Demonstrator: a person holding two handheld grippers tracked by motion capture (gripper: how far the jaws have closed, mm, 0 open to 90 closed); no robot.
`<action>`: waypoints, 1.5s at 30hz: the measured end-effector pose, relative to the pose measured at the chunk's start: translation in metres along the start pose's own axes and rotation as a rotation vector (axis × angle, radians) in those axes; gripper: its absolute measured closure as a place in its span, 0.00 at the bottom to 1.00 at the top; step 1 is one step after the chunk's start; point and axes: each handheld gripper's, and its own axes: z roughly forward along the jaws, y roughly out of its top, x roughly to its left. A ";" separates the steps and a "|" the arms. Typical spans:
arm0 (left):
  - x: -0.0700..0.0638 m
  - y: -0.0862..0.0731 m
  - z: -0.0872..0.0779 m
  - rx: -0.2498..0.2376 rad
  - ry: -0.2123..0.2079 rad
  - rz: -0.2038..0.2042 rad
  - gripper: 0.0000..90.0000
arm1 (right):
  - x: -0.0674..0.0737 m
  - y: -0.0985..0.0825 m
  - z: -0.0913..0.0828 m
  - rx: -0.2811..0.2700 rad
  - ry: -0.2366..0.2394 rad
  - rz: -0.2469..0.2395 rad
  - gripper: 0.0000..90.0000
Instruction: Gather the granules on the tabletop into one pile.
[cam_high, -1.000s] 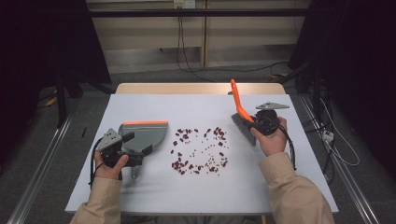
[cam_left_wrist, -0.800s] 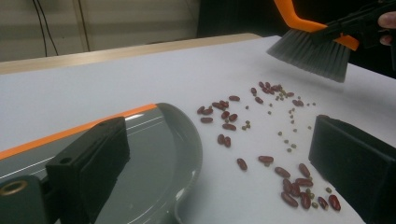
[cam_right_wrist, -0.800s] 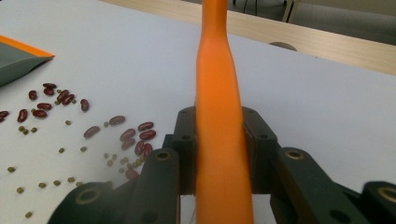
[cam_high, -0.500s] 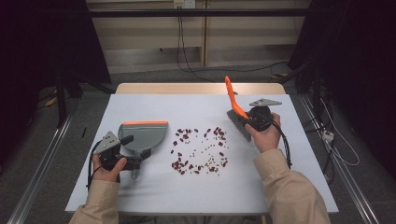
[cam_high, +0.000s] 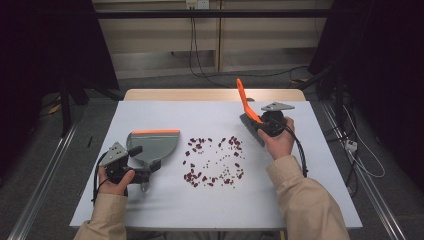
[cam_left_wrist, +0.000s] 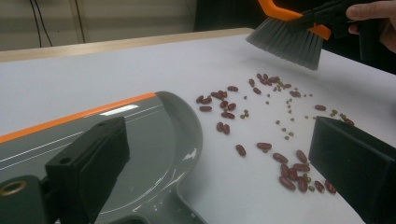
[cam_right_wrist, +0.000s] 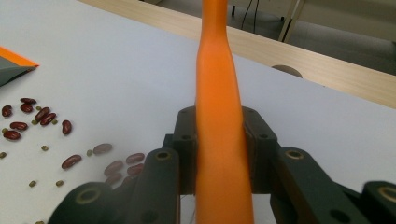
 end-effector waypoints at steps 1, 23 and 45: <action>0.000 0.000 0.000 -0.002 -0.003 0.004 0.05 | 0.000 0.000 0.001 0.000 -0.002 -0.004 0.79; 0.001 -0.001 0.002 0.009 0.003 0.002 0.05 | 0.018 -0.006 0.029 0.030 0.011 -0.154 0.79; 0.000 -0.001 0.002 0.002 0.003 0.007 0.05 | 0.051 -0.012 0.015 0.072 0.143 -0.294 0.79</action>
